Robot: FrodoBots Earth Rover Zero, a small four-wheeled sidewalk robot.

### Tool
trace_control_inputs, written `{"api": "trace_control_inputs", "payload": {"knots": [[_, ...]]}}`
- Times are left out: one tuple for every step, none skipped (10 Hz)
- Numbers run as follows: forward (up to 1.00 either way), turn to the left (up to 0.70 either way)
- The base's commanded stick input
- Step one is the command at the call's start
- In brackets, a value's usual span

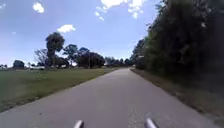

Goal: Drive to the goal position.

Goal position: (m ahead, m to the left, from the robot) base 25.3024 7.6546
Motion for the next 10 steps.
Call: {"api": "trace_control_inputs", "payload": {"knots": [[0.50, 0.00], [0.50, -0.04], [0.50, -0.17], [0.50, -0.25], [0.50, -0.25], [0.50, -0.15], [0.50, 0.00], [0.50, 0.00], [0.50, 0.00], [0.50, 0.00]]}}
